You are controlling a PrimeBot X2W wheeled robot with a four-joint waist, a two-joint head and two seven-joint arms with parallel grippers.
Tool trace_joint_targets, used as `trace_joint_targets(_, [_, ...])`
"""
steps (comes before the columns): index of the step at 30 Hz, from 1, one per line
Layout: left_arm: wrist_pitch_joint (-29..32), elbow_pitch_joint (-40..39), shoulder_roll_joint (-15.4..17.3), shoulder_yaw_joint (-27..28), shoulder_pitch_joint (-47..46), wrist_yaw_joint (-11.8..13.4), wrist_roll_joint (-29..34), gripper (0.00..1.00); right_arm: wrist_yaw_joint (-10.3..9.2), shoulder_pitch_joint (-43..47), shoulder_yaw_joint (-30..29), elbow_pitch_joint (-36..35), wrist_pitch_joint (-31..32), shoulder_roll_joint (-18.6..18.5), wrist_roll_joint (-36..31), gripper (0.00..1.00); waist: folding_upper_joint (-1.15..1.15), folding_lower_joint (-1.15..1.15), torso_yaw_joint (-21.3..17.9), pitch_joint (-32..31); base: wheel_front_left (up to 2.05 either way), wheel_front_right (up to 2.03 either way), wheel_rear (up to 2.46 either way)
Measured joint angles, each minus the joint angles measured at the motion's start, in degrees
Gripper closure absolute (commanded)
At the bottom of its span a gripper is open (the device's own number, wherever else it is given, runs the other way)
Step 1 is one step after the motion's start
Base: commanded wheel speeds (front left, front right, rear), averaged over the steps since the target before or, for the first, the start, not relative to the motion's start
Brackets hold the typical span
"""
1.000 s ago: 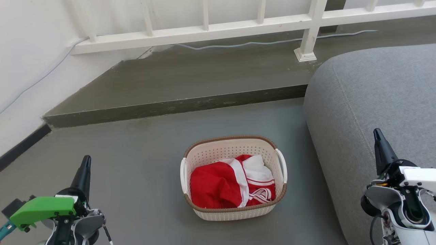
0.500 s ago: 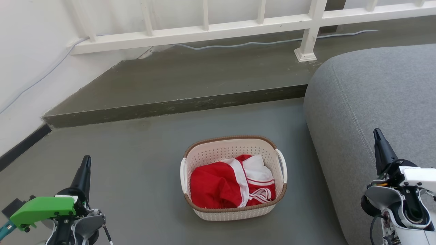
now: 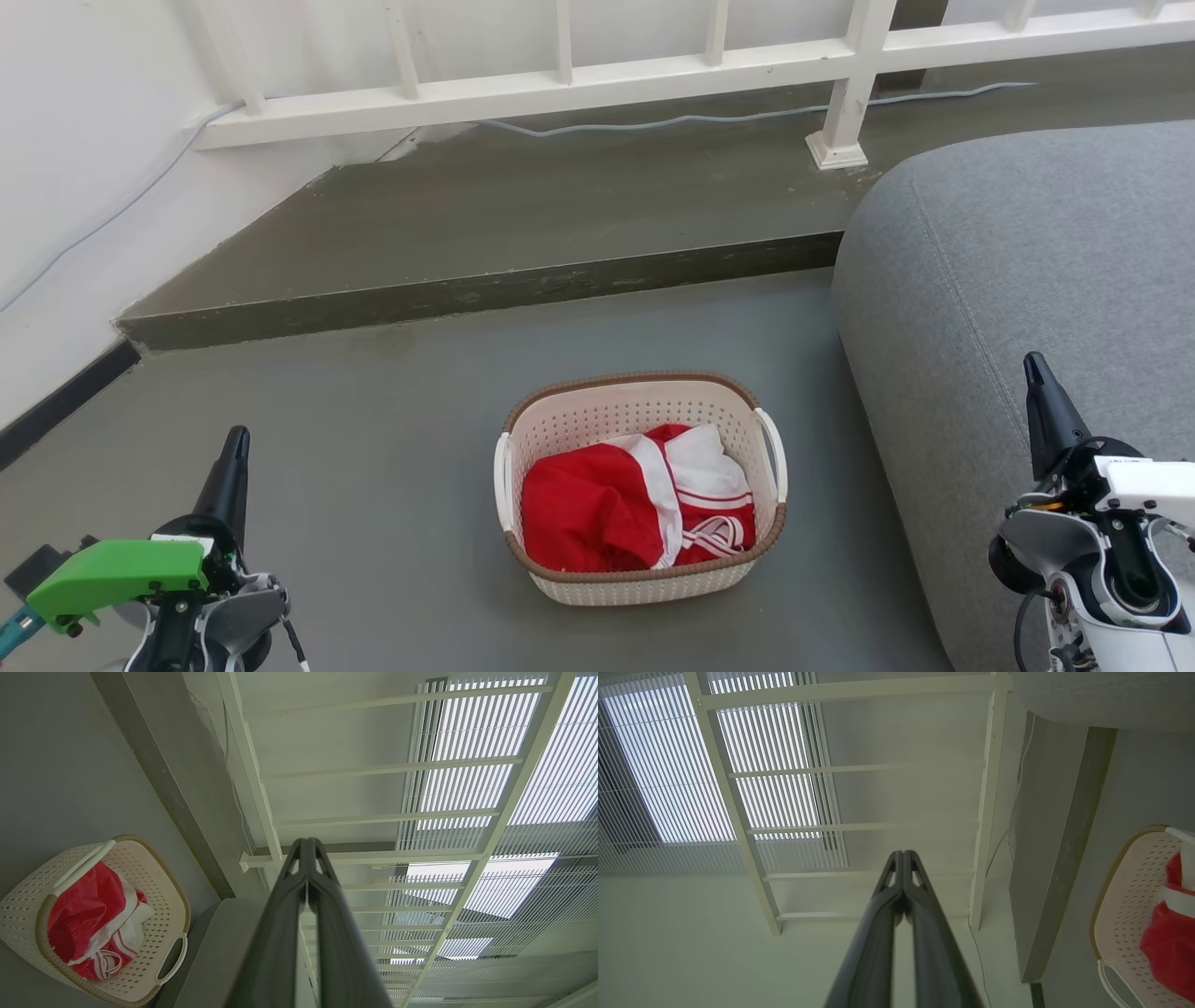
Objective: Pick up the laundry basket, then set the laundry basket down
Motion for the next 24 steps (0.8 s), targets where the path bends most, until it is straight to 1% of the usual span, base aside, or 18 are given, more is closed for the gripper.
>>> trace_joint_targets(24, [0.00, 0.00, -0.01, 0.02, 0.00, 0.00, 0.00, 1.00, 0.01, 0.00, -0.03, 0.00, 0.00, 0.02, 0.00, 1.00, 0.00, 0.00, 0.00, 0.00, 0.00, 0.00, 0.00])
